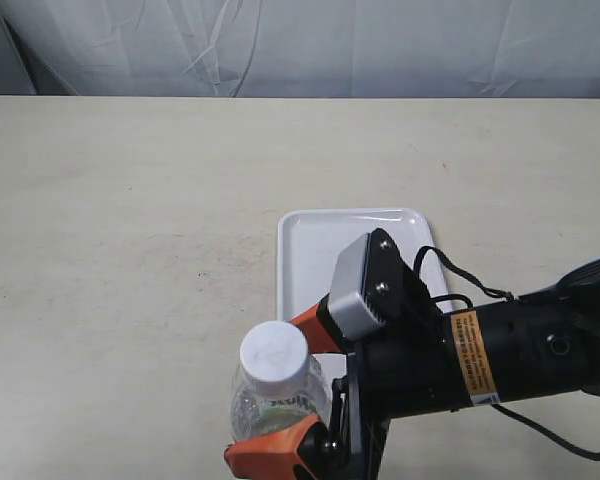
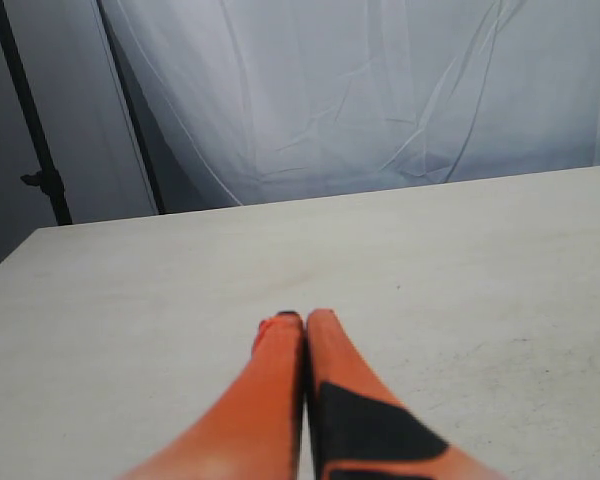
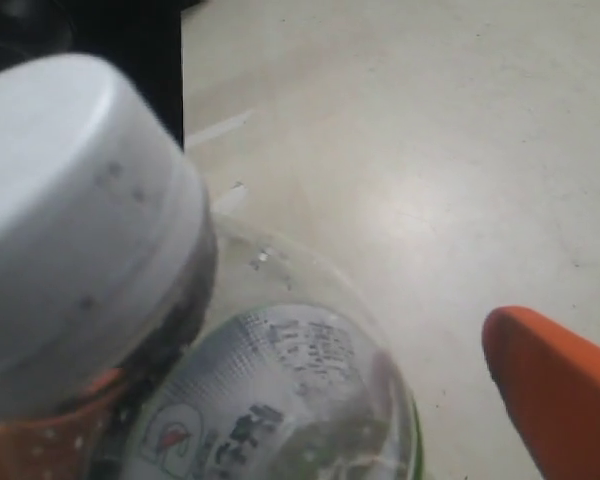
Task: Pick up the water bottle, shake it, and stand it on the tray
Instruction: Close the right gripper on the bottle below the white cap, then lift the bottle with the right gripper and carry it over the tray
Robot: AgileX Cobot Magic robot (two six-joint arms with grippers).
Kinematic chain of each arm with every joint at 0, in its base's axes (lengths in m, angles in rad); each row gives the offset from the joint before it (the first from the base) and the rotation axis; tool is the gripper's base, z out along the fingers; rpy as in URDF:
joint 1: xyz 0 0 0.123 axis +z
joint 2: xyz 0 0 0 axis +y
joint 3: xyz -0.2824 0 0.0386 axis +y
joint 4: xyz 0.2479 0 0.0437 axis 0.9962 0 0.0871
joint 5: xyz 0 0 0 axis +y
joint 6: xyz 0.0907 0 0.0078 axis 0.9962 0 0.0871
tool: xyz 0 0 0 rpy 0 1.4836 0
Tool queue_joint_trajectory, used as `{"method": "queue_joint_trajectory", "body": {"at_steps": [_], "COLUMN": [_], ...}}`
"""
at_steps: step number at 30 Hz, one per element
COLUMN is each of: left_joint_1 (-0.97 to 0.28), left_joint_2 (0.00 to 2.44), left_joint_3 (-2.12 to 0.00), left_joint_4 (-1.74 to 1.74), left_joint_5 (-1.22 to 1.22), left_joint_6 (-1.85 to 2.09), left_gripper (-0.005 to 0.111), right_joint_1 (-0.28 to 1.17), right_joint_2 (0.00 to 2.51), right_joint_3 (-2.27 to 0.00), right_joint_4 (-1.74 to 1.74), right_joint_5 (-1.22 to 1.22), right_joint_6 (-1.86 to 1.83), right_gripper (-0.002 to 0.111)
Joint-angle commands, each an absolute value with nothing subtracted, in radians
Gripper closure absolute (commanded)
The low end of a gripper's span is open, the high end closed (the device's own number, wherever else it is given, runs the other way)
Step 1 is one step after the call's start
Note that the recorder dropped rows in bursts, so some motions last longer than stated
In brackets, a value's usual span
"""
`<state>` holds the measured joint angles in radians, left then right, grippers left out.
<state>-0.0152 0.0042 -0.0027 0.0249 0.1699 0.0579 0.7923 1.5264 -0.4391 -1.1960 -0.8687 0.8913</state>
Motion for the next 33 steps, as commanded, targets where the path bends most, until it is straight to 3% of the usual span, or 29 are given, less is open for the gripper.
{"method": "queue_joint_trajectory", "body": {"at_steps": [1, 7, 9, 11, 15, 25, 33], "left_joint_1": [-0.022, -0.022, -0.022, -0.022, -0.022, -0.022, -0.022], "left_joint_2": [0.000, 0.000, 0.000, 0.000, 0.000, 0.000, 0.000], "left_joint_3": [0.000, 0.000, 0.000, 0.000, 0.000, 0.000, 0.000], "left_joint_4": [0.024, 0.024, 0.024, 0.024, 0.024, 0.024, 0.024], "left_joint_5": [0.158, 0.158, 0.158, 0.158, 0.158, 0.158, 0.156], "left_joint_6": [0.055, 0.055, 0.055, 0.055, 0.055, 0.055, 0.055], "left_gripper": [0.105, 0.105, 0.105, 0.105, 0.105, 0.105, 0.105], "right_joint_1": [0.793, 0.793, 0.793, 0.798, 0.798, 0.798, 0.798], "right_joint_2": [1.531, 1.531, 1.531, 1.531, 1.531, 1.476, 1.308], "right_joint_3": [-0.434, -0.434, -0.434, -0.434, -0.434, -0.489, -0.759], "right_joint_4": [-1.165, -1.092, -1.090, -1.090, -1.100, -1.036, -1.047], "right_joint_5": [-0.828, -0.756, -0.750, -0.760, -0.810, -0.809, -0.170], "right_joint_6": [0.890, 0.888, 0.888, 0.888, 0.897, 1.006, 1.025], "right_gripper": [0.004, 0.006, 0.016, 0.037, 0.108, 0.109, 0.109]}}
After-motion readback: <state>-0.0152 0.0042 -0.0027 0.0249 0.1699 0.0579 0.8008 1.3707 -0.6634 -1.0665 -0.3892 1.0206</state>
